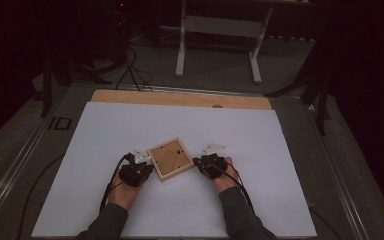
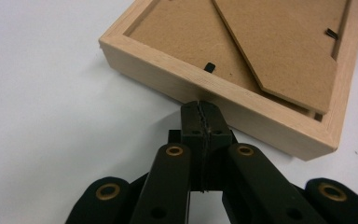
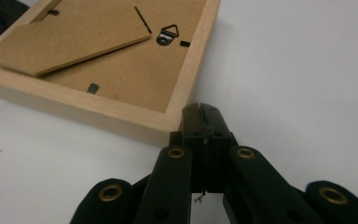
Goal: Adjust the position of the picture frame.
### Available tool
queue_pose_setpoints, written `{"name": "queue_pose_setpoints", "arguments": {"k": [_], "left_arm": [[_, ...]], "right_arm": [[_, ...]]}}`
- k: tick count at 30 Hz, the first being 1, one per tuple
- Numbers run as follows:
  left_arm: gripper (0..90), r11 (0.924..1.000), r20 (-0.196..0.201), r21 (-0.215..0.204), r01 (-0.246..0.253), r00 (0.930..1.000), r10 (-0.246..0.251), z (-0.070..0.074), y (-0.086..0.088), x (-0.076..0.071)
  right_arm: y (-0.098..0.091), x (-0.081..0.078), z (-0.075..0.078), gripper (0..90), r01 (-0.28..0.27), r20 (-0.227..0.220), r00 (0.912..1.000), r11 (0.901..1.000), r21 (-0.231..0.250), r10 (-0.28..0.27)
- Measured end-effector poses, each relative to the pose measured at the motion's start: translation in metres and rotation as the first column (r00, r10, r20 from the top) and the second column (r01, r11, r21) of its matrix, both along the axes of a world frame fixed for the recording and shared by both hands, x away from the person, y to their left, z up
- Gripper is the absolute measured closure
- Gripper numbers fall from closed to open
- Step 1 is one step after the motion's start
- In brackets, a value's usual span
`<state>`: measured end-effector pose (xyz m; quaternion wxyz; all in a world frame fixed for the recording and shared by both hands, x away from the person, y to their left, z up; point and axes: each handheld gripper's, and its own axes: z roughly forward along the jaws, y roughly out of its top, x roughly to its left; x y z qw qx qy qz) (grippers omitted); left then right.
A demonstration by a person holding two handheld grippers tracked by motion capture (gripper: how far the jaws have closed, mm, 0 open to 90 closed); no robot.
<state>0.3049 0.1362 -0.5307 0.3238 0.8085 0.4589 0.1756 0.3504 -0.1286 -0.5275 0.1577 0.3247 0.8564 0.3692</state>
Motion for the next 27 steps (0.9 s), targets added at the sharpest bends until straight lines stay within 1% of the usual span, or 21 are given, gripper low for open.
{"name": "queue_pose_setpoints", "arguments": {"k": [3, 4, 7, 11, 15, 17, 19, 21, 23, 24, 27], "left_arm": [[89.7, 1.0, 0.002, 0.006, -0.001, 1.0, 0.001, 0.0, -0.001, 0.001], [89.7, 0.9998, 0.005, 0.019, 0.005, 1.0, -0.005, 0.0, -0.003, 0.005], [89.7, 0.9999, 0.008, 0.013, 0.004, 1.0, -0.004, 0.0, -0.004, 0.01], [89.7, 0.9999, 0.013, 0.013, -0.005, 0.9999, 0.005, 0.0, -0.006, 0.014], [89.7, 1.0, 0.019, 0.007, -0.006, 0.9998, 0.006, -0.001, -0.007, 0.018], [89.6, 1.0, 0.012, 0.002, 0.001, 0.9999, -0.001, -0.002, -0.006, 0.018], [89.6, 0.9999, 0.008, 0.008, 0.007, 0.9999, -0.007, -0.002, -0.007, 0.017], [89.6, 0.9998, 0.006, 0.013, 0.012, 0.9999, -0.012, -0.002, -0.008, 0.015], [89.5, 0.9997, 0.001, 0.008, 0.023, 0.9997, -0.023, -0.001, -0.007, 0.012], [89.6, 0.9994, -0.001, 0.013, 0.033, 0.9994, -0.033, -0.001, -0.007, 0.01], [89.5, 0.9988, -0.005, 0.003, 0.048, 0.9988, -0.048, 0.001, -0.005, 0.003]], "right_arm": [[-0.001, -0.001, 0.001, 89.8, 0.001, -0.003, 1.0, 1.0, -0.005, -0.001], [-0.001, -0.003, 0.001, 89.8, 0.005, -0.004, 1.0, 0.9999, -0.011, -0.005], [-0.003, -0.006, 0.001, 89.8, -0.004, -0.001, 1.0, 0.9998, -0.017, 0.004], [-0.004, -0.01, 0.002, 89.8, -0.012, 0.0, 0.9999, 0.9997, -0.022, 0.012], [-0.006, -0.014, 0.002, 89.8, -0.011, 0.002, 0.9999, 0.9996, -0.026, 0.011], [-0.007, -0.017, 0.001, 89.8, -0.012, 0.005, 0.9999, 0.9998, -0.018, 0.012], [-0.008, -0.02, 0.0, 89.8, -0.017, 0.005, 0.9998, 0.9997, -0.016, 0.017], [-0.009, -0.022, -0.002, 89.8, -0.024, -0.001, 0.9997, 0.9994, -0.024, 0.024], [-0.009, -0.025, -0.002, 89.8, -0.028, -0.002, 0.9996, 0.9992, -0.029, 0.028], [-0.009, -0.025, -0.002, 89.8, -0.029, -0.001, 0.9996, 0.9991, -0.03, 0.029], [-0.008, -0.028, -0.002, 89.8, -0.043, 0.001, 0.9991, 0.9986, -0.033, 0.043]]}}
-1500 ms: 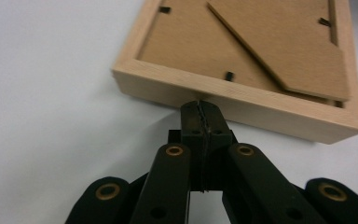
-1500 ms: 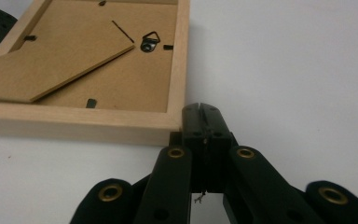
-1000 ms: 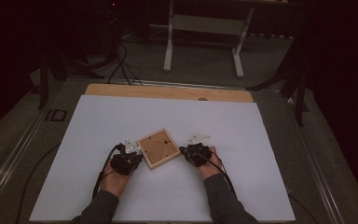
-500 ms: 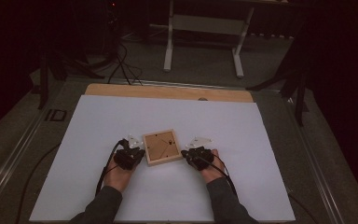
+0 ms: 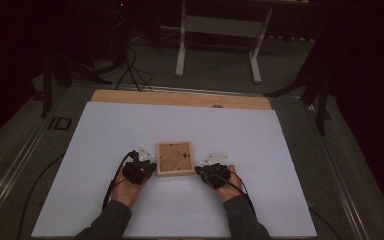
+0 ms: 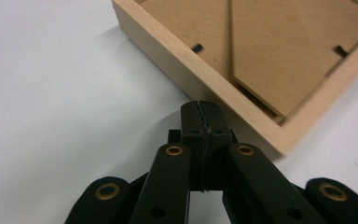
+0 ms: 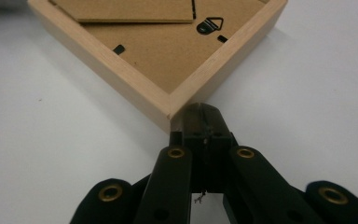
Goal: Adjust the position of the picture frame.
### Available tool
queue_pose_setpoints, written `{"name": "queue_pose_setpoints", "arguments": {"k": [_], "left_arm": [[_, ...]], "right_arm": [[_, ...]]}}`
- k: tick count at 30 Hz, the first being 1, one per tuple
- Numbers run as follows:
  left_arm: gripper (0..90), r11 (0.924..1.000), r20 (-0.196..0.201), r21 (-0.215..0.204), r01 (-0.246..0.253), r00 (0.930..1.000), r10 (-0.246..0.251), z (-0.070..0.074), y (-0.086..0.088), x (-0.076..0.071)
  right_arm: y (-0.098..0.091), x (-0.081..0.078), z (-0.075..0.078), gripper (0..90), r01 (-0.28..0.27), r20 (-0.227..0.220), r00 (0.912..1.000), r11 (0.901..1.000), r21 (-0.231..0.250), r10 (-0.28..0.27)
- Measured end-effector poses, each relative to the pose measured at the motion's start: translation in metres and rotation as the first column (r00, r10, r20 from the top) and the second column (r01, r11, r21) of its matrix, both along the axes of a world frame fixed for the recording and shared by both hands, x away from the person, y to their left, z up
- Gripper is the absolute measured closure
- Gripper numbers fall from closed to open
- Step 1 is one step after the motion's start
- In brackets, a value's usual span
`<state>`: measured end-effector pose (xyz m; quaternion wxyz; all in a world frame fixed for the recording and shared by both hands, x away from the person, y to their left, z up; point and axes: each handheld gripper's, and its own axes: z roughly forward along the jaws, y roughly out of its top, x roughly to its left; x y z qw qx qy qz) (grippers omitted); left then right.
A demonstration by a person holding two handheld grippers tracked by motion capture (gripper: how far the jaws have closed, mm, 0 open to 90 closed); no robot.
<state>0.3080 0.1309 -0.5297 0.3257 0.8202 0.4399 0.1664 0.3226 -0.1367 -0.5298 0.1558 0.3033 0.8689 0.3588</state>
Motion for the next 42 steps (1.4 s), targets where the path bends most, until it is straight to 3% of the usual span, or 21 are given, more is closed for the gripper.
{"name": "queue_pose_setpoints", "arguments": {"k": [9, 27, 42], "left_arm": [[89.5, 0.9996, -0.017, 0.018, 0.023, 0.9996, -0.022, 0.002, -0.001, -0.009], [89.6, 0.9995, 0.007, -0.026, -0.018, 0.9998, 0.018, -0.002, -0.008, 0.004], [89.6, 0.9996, 0.011, -0.026, -0.013, 0.9998, 0.014, -0.002, -0.011, 0.002]], "right_arm": [[0.002, -0.006, 0.0, 89.7, -0.011, 0.009, 0.9999, 0.9995, -0.029, 0.012], [-0.004, -0.003, -0.001, 89.7, 0.034, 0.003, 0.9994, 0.9994, -0.01, -0.034], [-0.005, 0.0, -0.004, 89.8, 0.067, 0.004, 0.9978, 0.9977, -0.01, -0.067]]}}
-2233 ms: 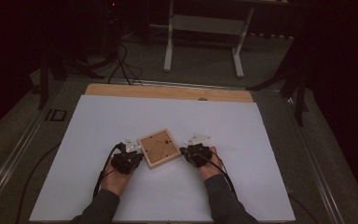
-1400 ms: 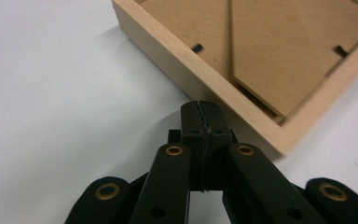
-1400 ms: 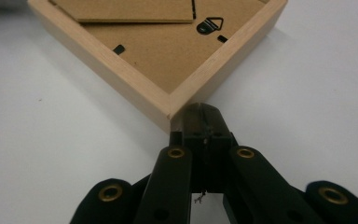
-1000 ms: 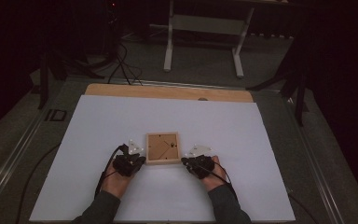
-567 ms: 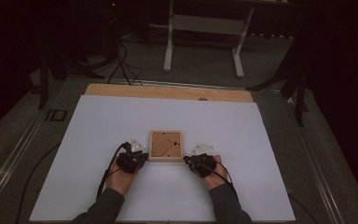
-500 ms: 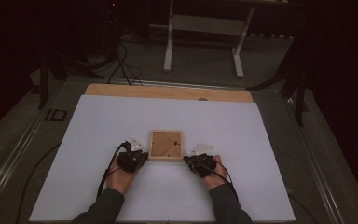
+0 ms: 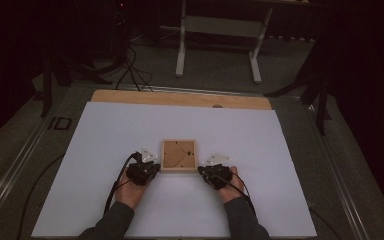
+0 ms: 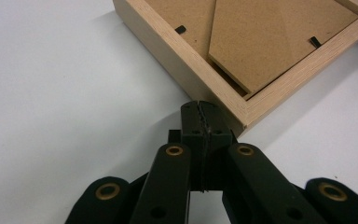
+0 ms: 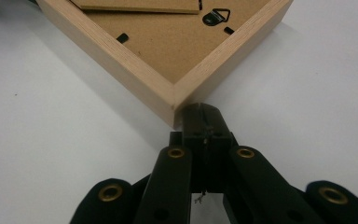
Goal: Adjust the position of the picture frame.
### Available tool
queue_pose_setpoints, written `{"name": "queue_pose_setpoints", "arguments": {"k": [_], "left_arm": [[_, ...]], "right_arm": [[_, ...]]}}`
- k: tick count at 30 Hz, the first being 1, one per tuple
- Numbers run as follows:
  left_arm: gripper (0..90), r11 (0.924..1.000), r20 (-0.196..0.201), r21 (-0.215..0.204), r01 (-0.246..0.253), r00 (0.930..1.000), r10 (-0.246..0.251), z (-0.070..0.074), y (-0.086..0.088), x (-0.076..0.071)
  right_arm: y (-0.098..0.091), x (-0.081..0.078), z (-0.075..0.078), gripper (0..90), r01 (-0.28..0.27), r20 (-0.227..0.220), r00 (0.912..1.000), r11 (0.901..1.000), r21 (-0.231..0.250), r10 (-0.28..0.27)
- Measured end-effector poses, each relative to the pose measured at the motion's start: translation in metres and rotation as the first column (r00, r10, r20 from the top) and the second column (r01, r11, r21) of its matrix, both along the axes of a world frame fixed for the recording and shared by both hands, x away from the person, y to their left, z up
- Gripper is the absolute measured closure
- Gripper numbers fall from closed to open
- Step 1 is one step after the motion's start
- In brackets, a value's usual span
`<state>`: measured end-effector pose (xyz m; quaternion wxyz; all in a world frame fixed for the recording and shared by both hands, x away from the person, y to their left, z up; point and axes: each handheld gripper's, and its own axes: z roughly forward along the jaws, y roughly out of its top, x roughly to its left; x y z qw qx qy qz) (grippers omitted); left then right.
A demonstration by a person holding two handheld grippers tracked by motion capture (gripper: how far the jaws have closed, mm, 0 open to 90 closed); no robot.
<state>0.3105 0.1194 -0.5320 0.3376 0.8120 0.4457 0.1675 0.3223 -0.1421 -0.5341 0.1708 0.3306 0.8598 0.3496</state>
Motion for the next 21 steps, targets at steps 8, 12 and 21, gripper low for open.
{"name": "queue_pose_setpoints", "arguments": {"k": [8, 12, 21], "left_arm": [[77.5, 0.9998, 0.021, 0.003, -0.018, 0.9996, 0.018, 0.001, 0.006, 0.002], [70.6, 0.9995, 0.023, -0.006, -0.031, 0.9993, 0.031, 0.003, 0.01, 0.002], [57.7, 0.9975, 0.043, -0.06, -0.036, 0.9983, 0.039, 0.01, 0.015, 0.001]], "right_arm": [[-0.002, 0.002, 0.002, 83.3, 0.01, 0.013, 0.9999, 0.9999, 0.013, -0.01], [-0.005, 0.002, 0.006, 75.6, 0.023, 0.026, 0.9994, 0.9991, 0.035, -0.024], [-0.013, 0.004, 0.013, 58.9, 0.05, 0.044, 0.9976, 0.995, 0.087, -0.054]]}}
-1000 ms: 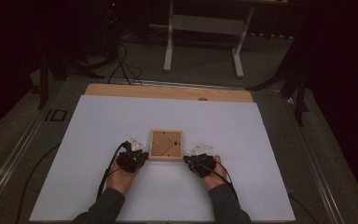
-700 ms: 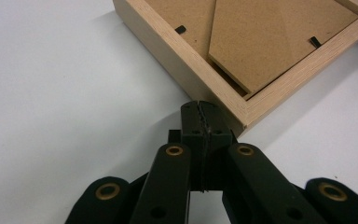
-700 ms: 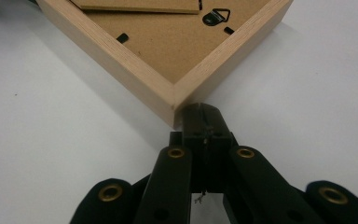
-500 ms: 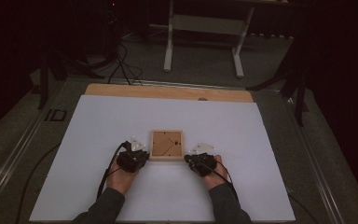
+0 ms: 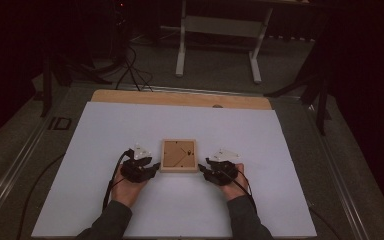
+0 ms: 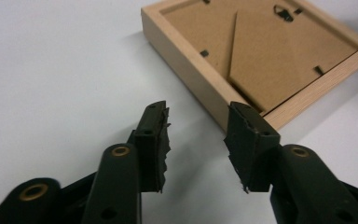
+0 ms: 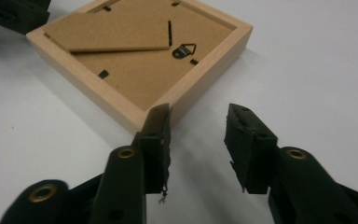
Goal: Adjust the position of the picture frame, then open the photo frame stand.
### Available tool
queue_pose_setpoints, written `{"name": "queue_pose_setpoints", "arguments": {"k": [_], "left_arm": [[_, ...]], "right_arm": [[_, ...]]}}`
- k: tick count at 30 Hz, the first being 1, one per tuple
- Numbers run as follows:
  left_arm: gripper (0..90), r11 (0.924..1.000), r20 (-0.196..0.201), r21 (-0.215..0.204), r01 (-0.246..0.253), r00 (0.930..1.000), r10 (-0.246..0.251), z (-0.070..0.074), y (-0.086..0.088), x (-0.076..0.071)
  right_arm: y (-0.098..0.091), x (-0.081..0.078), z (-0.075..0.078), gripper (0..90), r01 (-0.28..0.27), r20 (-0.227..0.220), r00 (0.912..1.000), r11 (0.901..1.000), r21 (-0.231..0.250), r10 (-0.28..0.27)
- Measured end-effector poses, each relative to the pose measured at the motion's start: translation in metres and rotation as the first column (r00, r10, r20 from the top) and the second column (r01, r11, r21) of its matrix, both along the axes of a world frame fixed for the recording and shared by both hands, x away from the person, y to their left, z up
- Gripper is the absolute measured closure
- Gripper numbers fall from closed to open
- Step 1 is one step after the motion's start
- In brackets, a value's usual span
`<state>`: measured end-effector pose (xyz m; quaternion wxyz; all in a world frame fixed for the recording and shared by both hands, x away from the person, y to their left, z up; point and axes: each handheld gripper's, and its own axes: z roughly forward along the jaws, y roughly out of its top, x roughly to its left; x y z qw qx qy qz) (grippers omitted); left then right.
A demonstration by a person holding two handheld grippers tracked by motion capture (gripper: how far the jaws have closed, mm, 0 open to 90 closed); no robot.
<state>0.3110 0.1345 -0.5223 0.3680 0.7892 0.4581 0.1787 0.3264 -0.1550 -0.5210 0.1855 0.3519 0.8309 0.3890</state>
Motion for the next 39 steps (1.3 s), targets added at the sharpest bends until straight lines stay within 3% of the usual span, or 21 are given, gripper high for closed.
{"name": "queue_pose_setpoints", "arguments": {"k": [11, 18, 28, 34, 39], "left_arm": [[53.8, 0.997, 0.057, -0.061, 0.048, 0.9974, -0.044, 0.012, -0.003, -0.007], [53.1, 0.9937, 0.088, -0.068, 0.089, 0.9926, -0.083, 0.02, -0.009, -0.011], [52.5, 0.9914, 0.11, -0.077, 0.106, 0.9891, -0.097, 0.031, -0.012, -0.012], [52.2, 0.9895, 0.102, -0.07, 0.126, 0.9877, -0.119, 0.033, -0.018, -0.009], [52.2, 0.988, 0.092, -0.067, 0.14, 0.9869, -0.133, 0.033, -0.025, -0.001]], "right_arm": [[0.001, -0.002, 0.004, 57.5, -0.008, 0.027, 0.9996, 0.9995, 0.029, 0.008], [0.004, -0.004, 0.005, 57.7, -0.023, 0.039, 0.999, 0.9992, 0.032, 0.022], [0.009, -0.006, 0.003, 59.0, -0.039, 0.042, 0.9984, 0.9988, 0.029, 0.038], [0.014, -0.007, 0.001, 66.8, -0.058, 0.048, 0.9972, 0.998, 0.025, 0.057], [0.015, -0.009, 0.001, 82.4, -0.068, 0.057, 0.9961, 0.9975, 0.019, 0.067]]}}
